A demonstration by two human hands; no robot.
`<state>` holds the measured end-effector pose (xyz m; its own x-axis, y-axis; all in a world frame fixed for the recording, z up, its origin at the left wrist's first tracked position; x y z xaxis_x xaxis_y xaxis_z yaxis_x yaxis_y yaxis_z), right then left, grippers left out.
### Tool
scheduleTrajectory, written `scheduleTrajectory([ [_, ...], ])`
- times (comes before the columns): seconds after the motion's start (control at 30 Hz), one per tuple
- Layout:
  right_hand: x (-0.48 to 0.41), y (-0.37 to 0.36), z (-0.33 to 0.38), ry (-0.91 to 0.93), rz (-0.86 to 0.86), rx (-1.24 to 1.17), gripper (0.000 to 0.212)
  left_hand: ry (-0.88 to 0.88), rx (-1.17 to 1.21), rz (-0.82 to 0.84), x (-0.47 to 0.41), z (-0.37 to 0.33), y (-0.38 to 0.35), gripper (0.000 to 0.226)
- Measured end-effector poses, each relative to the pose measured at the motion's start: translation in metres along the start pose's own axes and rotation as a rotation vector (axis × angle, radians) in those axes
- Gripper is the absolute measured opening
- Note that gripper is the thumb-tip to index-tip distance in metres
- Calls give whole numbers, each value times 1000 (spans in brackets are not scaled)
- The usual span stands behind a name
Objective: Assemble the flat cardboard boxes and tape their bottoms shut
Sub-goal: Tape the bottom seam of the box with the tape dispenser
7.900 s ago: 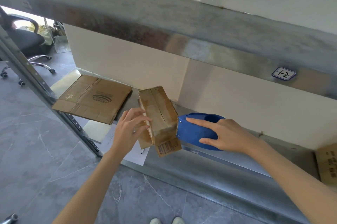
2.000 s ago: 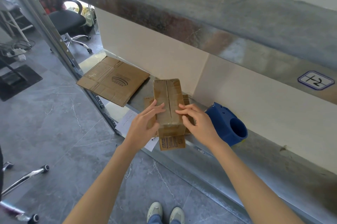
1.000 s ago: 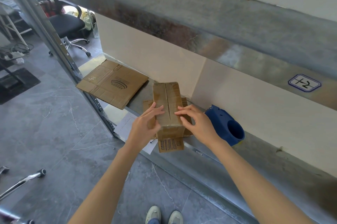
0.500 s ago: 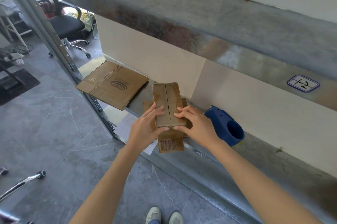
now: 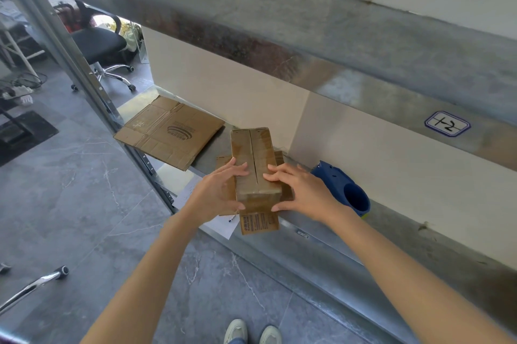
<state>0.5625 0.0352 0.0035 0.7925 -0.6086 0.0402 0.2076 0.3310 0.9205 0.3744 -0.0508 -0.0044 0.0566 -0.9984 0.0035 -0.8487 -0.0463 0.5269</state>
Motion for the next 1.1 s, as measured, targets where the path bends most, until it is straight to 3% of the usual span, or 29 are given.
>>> scheduleTrajectory([
  [0.23, -8, 7, 0, 26, -57, -40, 62, -11, -99, -94, -1, -2, 1, 66],
  [0.5, -7, 8, 4, 22, -49, -14, 64, -12, -114, -47, -2, -3, 0, 70],
  [0.63, -3, 10, 11, 16, -165, 37, 50, -20, -110, -116, -1, -3, -3, 61],
  [0.8, 0, 2, 10, -39, -152, -51, 55, -24, -98, -104, 3, -2, -6, 60],
  [0.93, -1, 1, 15, -45, -211, -73, 47, -18, -89, -163, 4, -2, -8, 52],
  [1.1, 0, -1, 2, -69, -8, -195, 61, -6, -64, -117, 2, 0, -6, 58],
])
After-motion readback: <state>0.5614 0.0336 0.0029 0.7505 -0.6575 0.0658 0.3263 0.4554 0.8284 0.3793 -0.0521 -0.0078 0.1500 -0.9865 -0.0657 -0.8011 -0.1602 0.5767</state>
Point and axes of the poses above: each hand's wrist, its own x-axis away from the middle knuckle, its own y-axis out of the back of the hand, z = x × y, the point moved 6 cm from there along -x, towards the middle knuckle, and after that the axes turned 6 degrees about x, right-handed, at the moved point
